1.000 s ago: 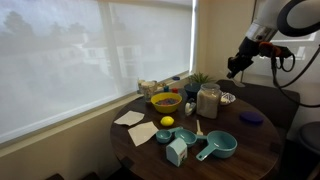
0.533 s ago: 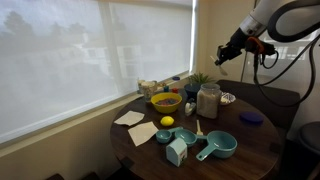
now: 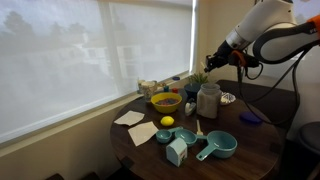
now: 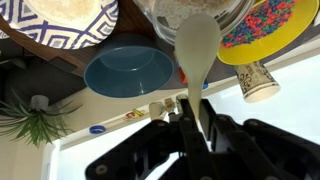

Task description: Take a spoonful of some contents of the jar into the white bowl

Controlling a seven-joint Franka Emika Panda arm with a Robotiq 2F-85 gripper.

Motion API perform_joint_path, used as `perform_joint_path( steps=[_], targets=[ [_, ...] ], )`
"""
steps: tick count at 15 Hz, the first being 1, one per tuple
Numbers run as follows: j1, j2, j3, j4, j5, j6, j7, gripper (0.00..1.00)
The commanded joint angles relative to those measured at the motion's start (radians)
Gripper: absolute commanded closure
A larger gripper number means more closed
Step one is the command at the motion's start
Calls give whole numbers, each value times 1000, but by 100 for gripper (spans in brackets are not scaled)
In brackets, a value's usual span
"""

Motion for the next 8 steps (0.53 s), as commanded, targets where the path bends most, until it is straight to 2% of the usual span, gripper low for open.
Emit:
perform_joint_path(
  steps=[1, 8],
  targets=[
    [-63, 16, 74, -24, -96, 56, 122, 97],
    [-98, 11, 150, -69, -181, 52, 202, 97]
  ],
)
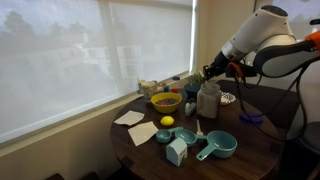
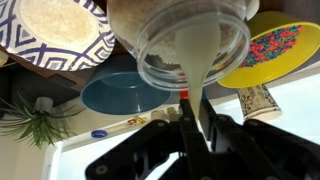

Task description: Take a spoonful of some contents of the jar into the white bowl

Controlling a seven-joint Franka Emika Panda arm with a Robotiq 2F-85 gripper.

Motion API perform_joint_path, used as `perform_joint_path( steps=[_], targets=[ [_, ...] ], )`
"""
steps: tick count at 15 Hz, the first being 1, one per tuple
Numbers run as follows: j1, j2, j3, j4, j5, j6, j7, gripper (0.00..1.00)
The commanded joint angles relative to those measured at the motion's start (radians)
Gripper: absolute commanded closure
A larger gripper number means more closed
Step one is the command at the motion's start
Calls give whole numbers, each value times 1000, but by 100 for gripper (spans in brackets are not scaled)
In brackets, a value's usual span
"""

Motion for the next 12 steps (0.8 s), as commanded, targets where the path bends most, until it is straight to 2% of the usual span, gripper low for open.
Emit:
perform_joint_path(
  steps=[1, 7, 9, 10, 11, 12],
  targets=[
    [-31, -5, 41, -23, -55, 24, 59, 97],
    [-23, -1, 53, -35, -51, -1, 39, 97],
    [21, 10, 24, -24, 23, -52, -6, 97],
    [19, 9, 24, -21, 32, -66, -3, 97],
    [70, 16, -27, -12, 40, -91, -1, 97],
    [82, 16, -42, -7, 58, -109, -4, 97]
  ],
)
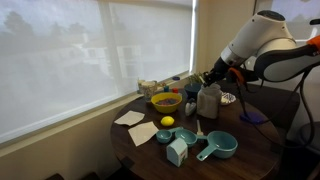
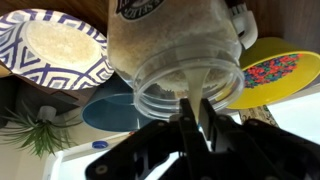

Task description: Take a spoonful of some contents of the jar into the white bowl

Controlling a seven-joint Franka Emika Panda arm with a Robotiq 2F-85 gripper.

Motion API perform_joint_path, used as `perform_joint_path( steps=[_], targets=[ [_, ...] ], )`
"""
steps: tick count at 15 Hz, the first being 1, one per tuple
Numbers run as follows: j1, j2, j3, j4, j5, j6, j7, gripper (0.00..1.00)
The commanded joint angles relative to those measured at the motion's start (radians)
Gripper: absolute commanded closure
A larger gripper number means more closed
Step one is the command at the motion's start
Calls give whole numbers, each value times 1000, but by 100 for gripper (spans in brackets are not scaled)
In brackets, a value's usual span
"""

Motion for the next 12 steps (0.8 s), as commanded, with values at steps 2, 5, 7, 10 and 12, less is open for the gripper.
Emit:
perform_joint_path(
  steps=[2, 5, 7, 10, 12],
  targets=[
    [89, 10, -93, 29, 67, -111, 4, 97],
    [99, 7, -125, 39, 62, -131, 24, 97],
    [99, 8, -135, 43, 53, -124, 37, 97],
    [83, 12, -129, 59, 31, -138, 92, 97],
    [70, 15, -116, 73, 4, -163, 162, 97]
  ],
)
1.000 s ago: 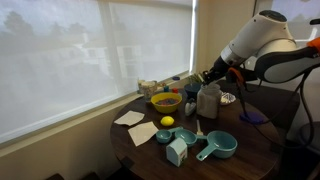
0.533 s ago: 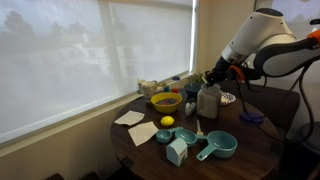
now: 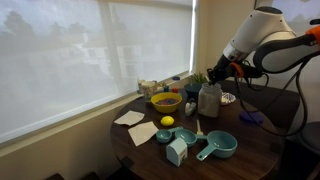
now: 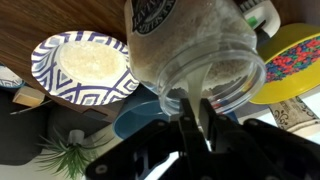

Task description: Take a spoonful of some contents of the jar into the white bowl

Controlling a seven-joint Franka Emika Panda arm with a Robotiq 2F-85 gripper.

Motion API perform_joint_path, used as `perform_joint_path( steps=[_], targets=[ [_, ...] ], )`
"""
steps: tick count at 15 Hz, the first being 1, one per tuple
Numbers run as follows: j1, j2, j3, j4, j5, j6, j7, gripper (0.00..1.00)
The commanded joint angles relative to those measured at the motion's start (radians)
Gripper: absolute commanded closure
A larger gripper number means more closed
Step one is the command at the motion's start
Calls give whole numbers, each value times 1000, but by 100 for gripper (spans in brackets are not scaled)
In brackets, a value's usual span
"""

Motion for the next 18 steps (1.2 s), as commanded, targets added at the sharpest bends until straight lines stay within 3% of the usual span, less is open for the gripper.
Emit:
perform_joint_path(
  steps=[1, 7, 18],
  targets=[
    [-7, 14, 9, 46, -49, -61, 128, 97],
    [0, 18, 4, 76, -114, -74, 248, 97],
    [8, 47, -35, 151, -132, -147, 317, 97]
  ],
)
